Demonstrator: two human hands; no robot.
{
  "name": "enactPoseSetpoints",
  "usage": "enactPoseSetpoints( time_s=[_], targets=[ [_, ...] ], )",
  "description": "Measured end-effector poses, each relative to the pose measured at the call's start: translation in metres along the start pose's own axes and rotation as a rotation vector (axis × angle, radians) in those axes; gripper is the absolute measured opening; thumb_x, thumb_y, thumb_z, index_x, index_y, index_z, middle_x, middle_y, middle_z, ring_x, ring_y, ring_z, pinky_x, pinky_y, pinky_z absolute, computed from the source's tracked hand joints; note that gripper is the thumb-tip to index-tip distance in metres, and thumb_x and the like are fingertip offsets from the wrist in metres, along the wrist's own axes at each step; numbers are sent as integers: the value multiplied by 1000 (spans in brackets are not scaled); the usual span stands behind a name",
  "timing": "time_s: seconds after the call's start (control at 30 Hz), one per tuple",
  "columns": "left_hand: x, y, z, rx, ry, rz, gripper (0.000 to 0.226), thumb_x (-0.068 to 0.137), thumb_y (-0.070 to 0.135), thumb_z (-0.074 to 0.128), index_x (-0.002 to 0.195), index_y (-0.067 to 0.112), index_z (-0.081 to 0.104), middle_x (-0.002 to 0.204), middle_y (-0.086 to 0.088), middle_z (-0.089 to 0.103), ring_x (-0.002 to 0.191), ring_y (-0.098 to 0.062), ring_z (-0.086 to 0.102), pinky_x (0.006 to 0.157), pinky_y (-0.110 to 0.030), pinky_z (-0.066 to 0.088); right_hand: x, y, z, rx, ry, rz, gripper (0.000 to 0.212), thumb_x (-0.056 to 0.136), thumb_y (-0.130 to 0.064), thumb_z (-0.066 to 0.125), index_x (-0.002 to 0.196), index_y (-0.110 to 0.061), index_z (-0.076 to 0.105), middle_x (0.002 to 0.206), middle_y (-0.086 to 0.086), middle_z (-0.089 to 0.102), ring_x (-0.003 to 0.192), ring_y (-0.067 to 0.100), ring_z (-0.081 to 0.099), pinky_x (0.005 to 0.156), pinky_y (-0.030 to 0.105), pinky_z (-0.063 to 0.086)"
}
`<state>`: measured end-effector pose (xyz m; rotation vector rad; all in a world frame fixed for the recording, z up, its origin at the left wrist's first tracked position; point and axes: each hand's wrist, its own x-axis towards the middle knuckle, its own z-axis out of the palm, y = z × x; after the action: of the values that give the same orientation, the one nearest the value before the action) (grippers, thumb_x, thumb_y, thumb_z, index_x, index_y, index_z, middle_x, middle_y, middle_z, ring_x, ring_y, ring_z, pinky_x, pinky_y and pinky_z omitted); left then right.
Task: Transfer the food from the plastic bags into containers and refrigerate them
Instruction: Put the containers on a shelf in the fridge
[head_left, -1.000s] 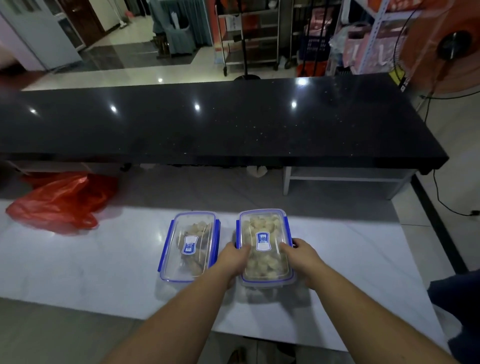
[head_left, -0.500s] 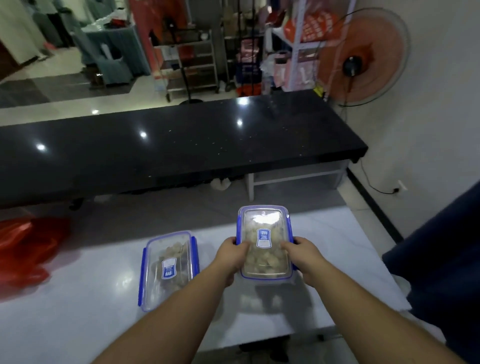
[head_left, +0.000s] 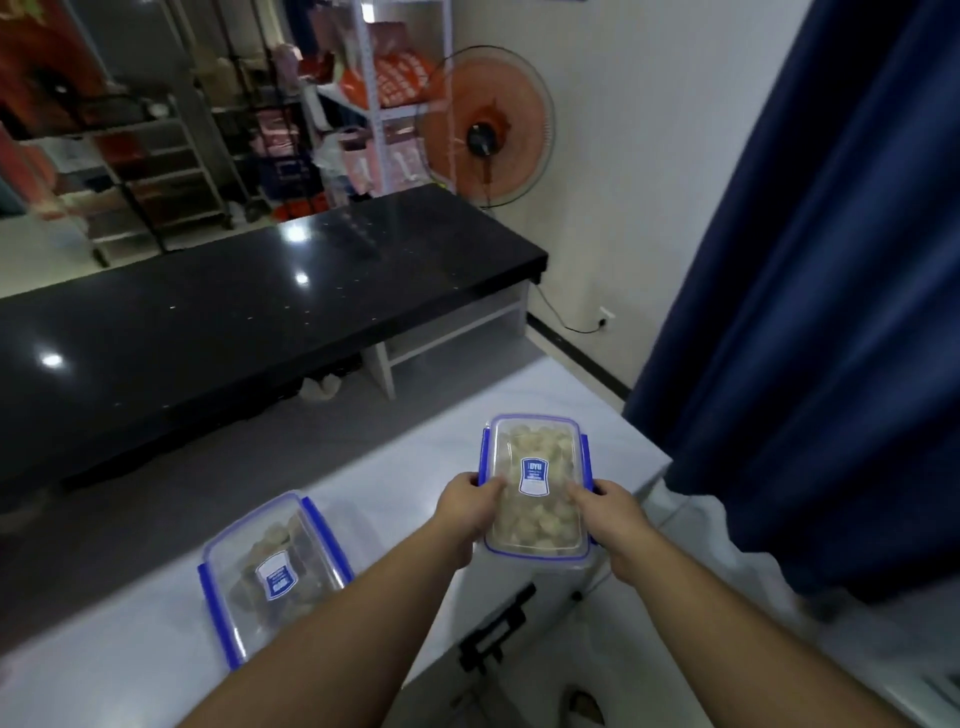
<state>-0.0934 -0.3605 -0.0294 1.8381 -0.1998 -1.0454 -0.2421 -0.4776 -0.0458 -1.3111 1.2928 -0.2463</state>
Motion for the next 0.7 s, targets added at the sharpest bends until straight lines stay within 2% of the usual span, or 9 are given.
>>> enactPoseSetpoints(
  time_s=[0.13,0.23,0.3,0.4,0.53,0.7],
  targets=[
    [-10,2,38,34,-105,26,12,101,26,59,102,16,66,97,-1,73,84,-17,72,62,-26,56,-18,18,-41,81,78,25,26,88,-43,67,107,-26,72,99,-3,80,91,22,77,89,48,62],
    [-21,5,69,80,-166,50,9,101,26,60,100,18,64,96,-1,72,83,-16,71,58,-25,54,-31,33,-72,124,123,30,22,90,-30,64,111,-25,72,100,-2,80,92,22,77,89,47,62],
    [-27,6,91,120,-213,59,9,100,24,61,97,17,65,95,-3,73,83,-19,73,61,-29,59,-42,43,-92,163,160,42,22,92,-19,60,111,-23,71,101,0,80,92,22,77,88,46,63],
    [-33,3,129,173,-265,78,23,99,24,61,112,7,70,102,-9,76,91,-26,75,75,-37,64,-57,59,-124,237,228,54,25,92,-10,58,111,-23,68,104,2,77,96,24,75,90,46,62],
    [-55,-1,192,210,-342,98,19,100,24,61,113,11,68,104,-7,76,90,-22,74,65,-29,60,-77,92,-181,319,335,60,20,91,-10,63,103,-24,69,102,2,78,94,24,76,90,47,62],
    [-98,-14,279,297,-438,123,27,96,28,66,114,9,71,102,-7,78,89,-23,77,73,-34,64,-109,139,-260,443,454,56,17,91,-12,66,98,-26,71,98,-1,79,91,23,77,87,46,63]
  ],
)
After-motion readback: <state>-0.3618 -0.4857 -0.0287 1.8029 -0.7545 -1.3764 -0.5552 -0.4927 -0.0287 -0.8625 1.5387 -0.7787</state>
